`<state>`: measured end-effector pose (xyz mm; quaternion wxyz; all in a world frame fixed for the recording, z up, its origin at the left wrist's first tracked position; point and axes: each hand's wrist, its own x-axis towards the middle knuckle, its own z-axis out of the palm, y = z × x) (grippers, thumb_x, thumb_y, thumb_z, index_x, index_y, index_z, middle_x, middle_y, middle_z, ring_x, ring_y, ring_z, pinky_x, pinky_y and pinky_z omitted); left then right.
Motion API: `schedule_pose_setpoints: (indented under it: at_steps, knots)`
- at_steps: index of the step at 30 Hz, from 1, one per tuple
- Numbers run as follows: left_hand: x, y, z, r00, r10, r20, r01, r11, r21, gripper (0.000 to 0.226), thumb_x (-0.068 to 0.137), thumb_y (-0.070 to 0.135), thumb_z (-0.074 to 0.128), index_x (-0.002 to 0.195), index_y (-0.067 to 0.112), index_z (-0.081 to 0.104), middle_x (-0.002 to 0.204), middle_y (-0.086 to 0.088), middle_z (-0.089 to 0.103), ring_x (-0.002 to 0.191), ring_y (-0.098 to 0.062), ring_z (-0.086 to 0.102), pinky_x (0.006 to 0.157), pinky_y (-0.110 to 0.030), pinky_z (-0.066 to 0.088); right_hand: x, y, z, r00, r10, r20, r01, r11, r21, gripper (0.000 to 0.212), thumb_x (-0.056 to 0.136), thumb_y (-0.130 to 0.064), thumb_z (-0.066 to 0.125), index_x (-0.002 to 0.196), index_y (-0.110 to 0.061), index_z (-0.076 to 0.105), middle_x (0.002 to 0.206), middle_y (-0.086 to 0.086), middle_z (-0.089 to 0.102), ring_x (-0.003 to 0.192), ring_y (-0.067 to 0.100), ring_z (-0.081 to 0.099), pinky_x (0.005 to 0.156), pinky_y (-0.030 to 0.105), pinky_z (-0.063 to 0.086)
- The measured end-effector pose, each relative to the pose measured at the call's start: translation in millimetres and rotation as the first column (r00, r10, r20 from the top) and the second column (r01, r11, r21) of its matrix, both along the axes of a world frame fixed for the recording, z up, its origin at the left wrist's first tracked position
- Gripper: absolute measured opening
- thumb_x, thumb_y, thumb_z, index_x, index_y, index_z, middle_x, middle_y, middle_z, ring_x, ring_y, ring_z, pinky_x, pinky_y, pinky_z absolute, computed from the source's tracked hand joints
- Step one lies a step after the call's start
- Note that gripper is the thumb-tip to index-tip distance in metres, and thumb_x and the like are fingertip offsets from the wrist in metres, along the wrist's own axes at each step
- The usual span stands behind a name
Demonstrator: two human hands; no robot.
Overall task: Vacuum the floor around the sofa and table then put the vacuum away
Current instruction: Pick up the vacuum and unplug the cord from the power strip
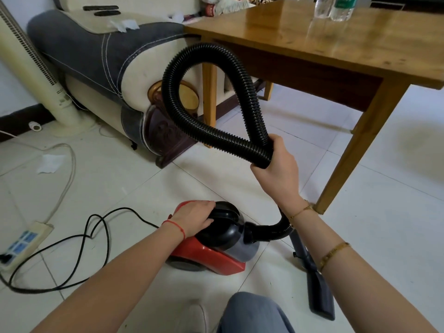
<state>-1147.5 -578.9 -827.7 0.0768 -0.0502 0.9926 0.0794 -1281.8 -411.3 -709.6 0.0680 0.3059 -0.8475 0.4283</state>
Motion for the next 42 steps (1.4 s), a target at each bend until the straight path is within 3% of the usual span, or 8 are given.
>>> schedule_pose_setpoints:
  at_steps: [7, 15, 19, 25, 31, 39, 42]
  knots:
    - [-4, -12, -1, 0.994, -0.109, 0.029, 0.110, 0.992, -0.058, 0.029, 0.098, 0.033, 0.045, 0.119, 0.013, 0.045, 0.113, -0.008, 0.058, 0.100, -0.023, 0.057, 0.083, -0.034, 0.047, -2, -14, 1, 0.995, 0.061, -0.075, -0.056, 0.995, 0.077, 0.050, 0.080, -0.014, 0.059, 0.127, -0.017, 0.043, 0.093, 0.000, 0.064, 0.076, 0.024, 0.058, 0.060, 0.029, 0.037]
    - [-7, -71, 21, 0.999, -0.006, 0.035, 0.007, 1.000, -0.017, 0.030, 0.099, 0.033, 0.043, 0.120, 0.012, 0.043, 0.114, -0.008, 0.058, 0.099, -0.024, 0.057, 0.082, -0.035, 0.048, -20, -78, 31, 0.981, 0.154, -0.120, -0.155, 0.988, 0.001, 0.048, 0.081, -0.014, 0.061, 0.127, -0.016, 0.045, 0.095, 0.000, 0.062, 0.075, 0.015, 0.053, 0.059, 0.027, 0.039]
    - [-8, -124, 41, 0.996, 0.090, 0.027, -0.089, 0.995, -0.035, 0.031, 0.099, 0.035, 0.043, 0.121, 0.013, 0.043, 0.116, -0.009, 0.057, 0.101, -0.025, 0.056, 0.084, -0.038, 0.049, -34, -134, 52, 0.970, 0.213, -0.121, -0.224, 0.970, -0.089, 0.049, 0.075, -0.023, 0.057, 0.123, -0.015, 0.049, 0.091, -0.007, 0.058, 0.074, 0.008, 0.050, 0.056, 0.014, 0.035]
    - [-4, -207, 60, 0.962, 0.269, 0.041, -0.267, 0.962, -0.047, 0.032, 0.098, 0.036, 0.045, 0.120, 0.013, 0.042, 0.118, -0.009, 0.057, 0.104, -0.027, 0.057, 0.087, -0.041, 0.048, -60, -235, 72, 0.955, 0.270, -0.126, -0.289, 0.941, -0.178, 0.050, 0.082, -0.016, 0.062, 0.130, -0.015, 0.046, 0.104, 0.000, 0.065, 0.089, 0.017, 0.061, 0.069, 0.023, 0.048]
    - [-17, -270, 61, 0.915, 0.394, 0.082, -0.394, 0.919, -0.020, 0.046, 0.099, 0.037, 0.043, 0.139, 0.014, 0.034, 0.129, -0.010, 0.052, 0.116, -0.026, 0.052, 0.096, -0.040, 0.045, -87, -319, 72, 0.949, 0.299, -0.102, -0.313, 0.930, -0.193, 0.051, 0.080, -0.016, 0.064, 0.128, -0.018, 0.046, 0.106, -0.005, 0.063, 0.096, 0.015, 0.061, 0.079, 0.037, 0.055]
    - [-38, -303, 31, 0.911, 0.402, 0.090, -0.405, 0.914, 0.024, 0.038, 0.099, 0.034, 0.044, 0.131, 0.013, 0.039, 0.123, -0.009, 0.055, 0.110, -0.024, 0.055, 0.091, -0.033, 0.046, -117, -375, 46, 0.951, 0.307, -0.031, -0.307, 0.934, -0.184, 0.056, 0.080, -0.013, 0.066, 0.131, -0.019, 0.044, 0.105, -0.011, 0.057, 0.099, 0.009, 0.058, 0.082, 0.027, 0.053]
    - [-44, -305, 22, 0.911, 0.405, 0.081, -0.409, 0.912, 0.040, 0.038, 0.099, 0.033, 0.044, 0.132, 0.013, 0.039, 0.123, -0.010, 0.055, 0.109, -0.024, 0.055, 0.092, -0.034, 0.046, -125, -386, 39, 0.954, 0.300, -0.008, -0.298, 0.943, -0.149, 0.051, 0.079, -0.013, 0.066, 0.126, -0.017, 0.044, 0.103, -0.008, 0.056, 0.098, 0.014, 0.060, 0.080, 0.035, 0.055]
